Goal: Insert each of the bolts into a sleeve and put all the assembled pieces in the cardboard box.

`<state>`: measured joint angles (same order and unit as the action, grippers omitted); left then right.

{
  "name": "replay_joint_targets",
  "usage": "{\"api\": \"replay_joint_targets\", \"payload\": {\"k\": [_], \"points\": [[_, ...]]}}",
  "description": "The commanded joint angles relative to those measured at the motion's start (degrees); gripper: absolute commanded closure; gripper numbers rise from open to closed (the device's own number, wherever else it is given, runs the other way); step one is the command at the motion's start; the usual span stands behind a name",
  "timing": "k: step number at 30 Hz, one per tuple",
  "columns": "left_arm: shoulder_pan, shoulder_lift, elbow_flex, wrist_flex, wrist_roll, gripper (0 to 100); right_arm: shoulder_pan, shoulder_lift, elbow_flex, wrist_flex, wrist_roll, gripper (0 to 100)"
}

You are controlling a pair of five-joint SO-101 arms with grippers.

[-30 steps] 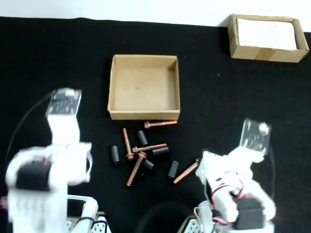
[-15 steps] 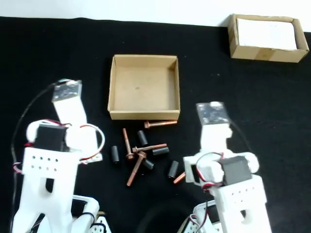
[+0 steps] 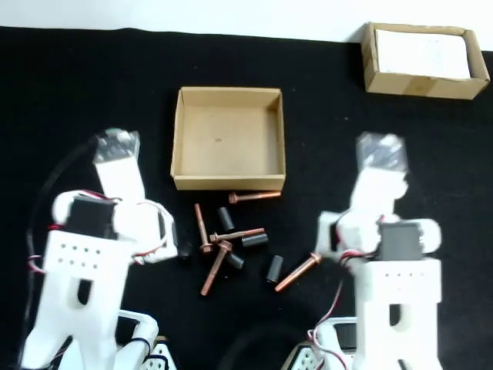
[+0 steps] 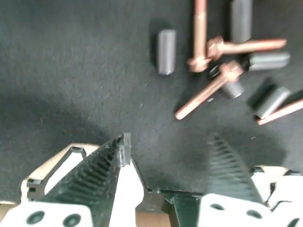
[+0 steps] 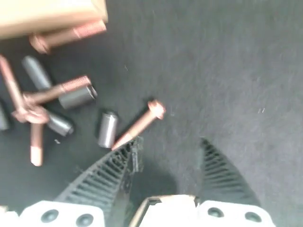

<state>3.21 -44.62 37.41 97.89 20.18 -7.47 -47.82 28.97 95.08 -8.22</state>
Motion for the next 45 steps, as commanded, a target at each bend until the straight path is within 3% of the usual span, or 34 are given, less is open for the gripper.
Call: {"api": "replay_joint_targets", "payload": {"k": [1, 6, 14, 20, 26, 34, 45], "points": [[0.6, -0.1, 5.2, -4.0, 0.3, 68, -2.6, 4.5, -8.5, 4.0, -0.6, 91.1], [0.6, -0.1, 7.8, -9.1, 0.6, 64, -3.9, 14.7, -10.0, 5.8, -0.7, 91.1], [4.2, 0.5, 13.8, -9.3, 0.3, 57, -9.0, 30.1, -12.1, 0.6, 0.0, 91.0], [2.3, 0.5, 10.9, -9.1, 0.3, 68, -11.8, 31.1, -12.2, -0.7, -2.8, 91.0], [2.9, 0.5, 4.4, -2.9, 0.2, 83, -11.6, 21.5, -6.0, -2.7, -5.5, 91.0], [1.2, 0.4, 1.7, 2.7, -4.7, 76, -12.8, 22.6, 7.3, -10.3, -1.3, 91.0], [-2.6, 0.4, 4.2, 1.4, -5.2, 69, -27.7, 29.6, 14.3, -23.3, -4.7, 91.0]]}}
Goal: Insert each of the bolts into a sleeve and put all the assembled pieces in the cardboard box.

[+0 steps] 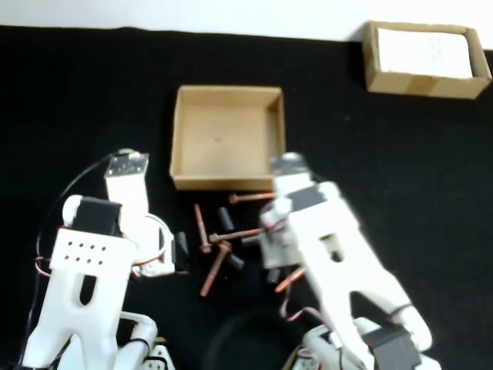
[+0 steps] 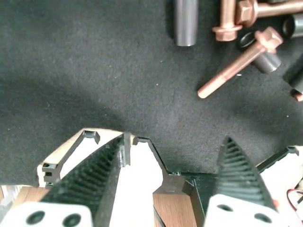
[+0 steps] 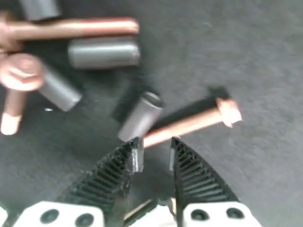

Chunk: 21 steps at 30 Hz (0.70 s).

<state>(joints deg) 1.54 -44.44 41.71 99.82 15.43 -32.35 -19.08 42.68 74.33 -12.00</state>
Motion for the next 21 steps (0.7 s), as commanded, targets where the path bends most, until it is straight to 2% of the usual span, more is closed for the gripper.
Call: {"api": "replay_joint_targets", "payload": {"k": [1, 11, 21], "points": [[-0.9, 0.2, -0.1, -0.6, -0.4, 69, -3.0, 1.6, 0.8, -3.8, -0.9, 91.0], [-0.9, 0.2, 0.0, -0.6, -0.5, 69, -0.8, 13.3, 1.2, -11.6, -3.3, 91.0], [-0.8, 0.3, 0.0, -0.6, -3.0, 69, -0.4, 11.0, 0.8, -8.5, -2.9, 91.0]]}}
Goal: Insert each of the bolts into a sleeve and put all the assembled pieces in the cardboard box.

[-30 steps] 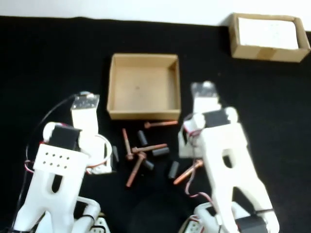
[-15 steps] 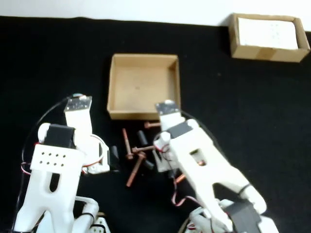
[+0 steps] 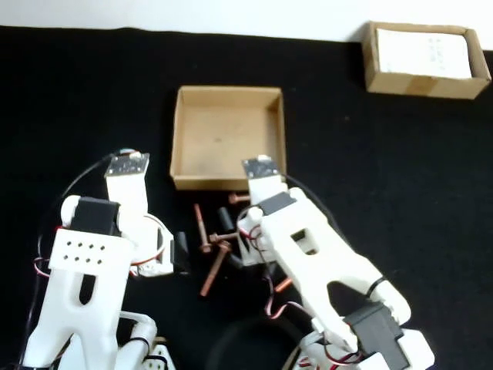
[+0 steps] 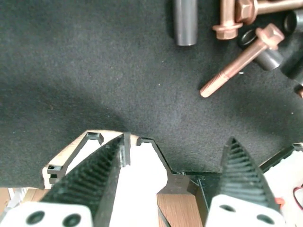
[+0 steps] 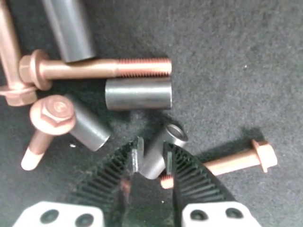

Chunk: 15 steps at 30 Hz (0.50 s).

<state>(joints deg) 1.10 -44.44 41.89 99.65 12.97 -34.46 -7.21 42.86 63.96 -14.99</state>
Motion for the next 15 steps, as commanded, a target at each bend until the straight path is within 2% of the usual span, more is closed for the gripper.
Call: {"api": "replay_joint_targets", "payload": {"k": [1, 9, 15], "points": [[-0.4, 0.3, -0.1, -0.4, -1.1, 69, 1.6, -2.4, 0.6, 3.1, 0.1, 91.0], [-0.4, 0.3, -0.1, -0.4, -2.5, 69, 3.8, -13.8, 0.9, 8.6, 3.4, 91.0], [-0.4, 3.4, -0.1, -0.4, -2.7, 69, 5.1, -11.0, 1.0, 8.7, 3.8, 91.0]]}}
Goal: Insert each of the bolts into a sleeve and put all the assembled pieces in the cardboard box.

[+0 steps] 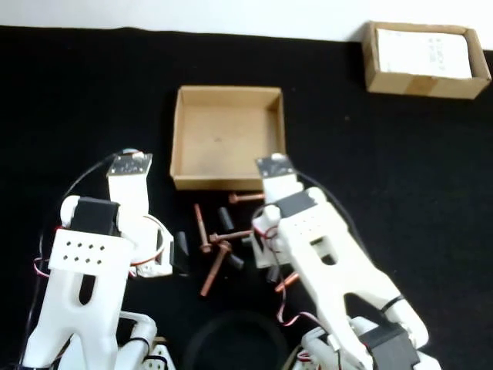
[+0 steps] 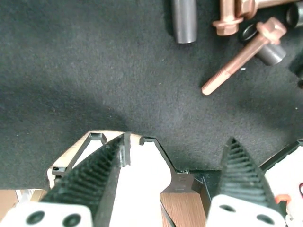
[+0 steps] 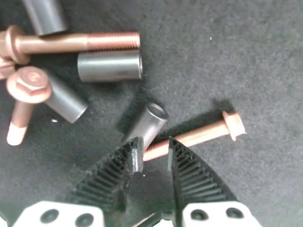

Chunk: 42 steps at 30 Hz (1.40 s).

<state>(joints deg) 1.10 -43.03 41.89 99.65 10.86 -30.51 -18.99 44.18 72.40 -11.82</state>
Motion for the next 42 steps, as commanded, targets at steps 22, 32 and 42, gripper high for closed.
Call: {"api": "replay_joint_targets", "payload": {"k": [22, 32, 42], "points": [[-2.3, 8.4, -0.2, -2.1, -2.4, 69, -7.6, 16.0, -0.5, -6.6, 0.1, 91.0], [-6.1, 8.5, -0.2, -2.1, -4.7, 69, -2.9, 21.7, -1.0, -9.3, 0.1, 91.4], [-6.0, 8.4, -0.3, -1.8, -4.3, 70, 2.0, 21.5, -13.1, 0.6, 0.2, 99.2]]}}
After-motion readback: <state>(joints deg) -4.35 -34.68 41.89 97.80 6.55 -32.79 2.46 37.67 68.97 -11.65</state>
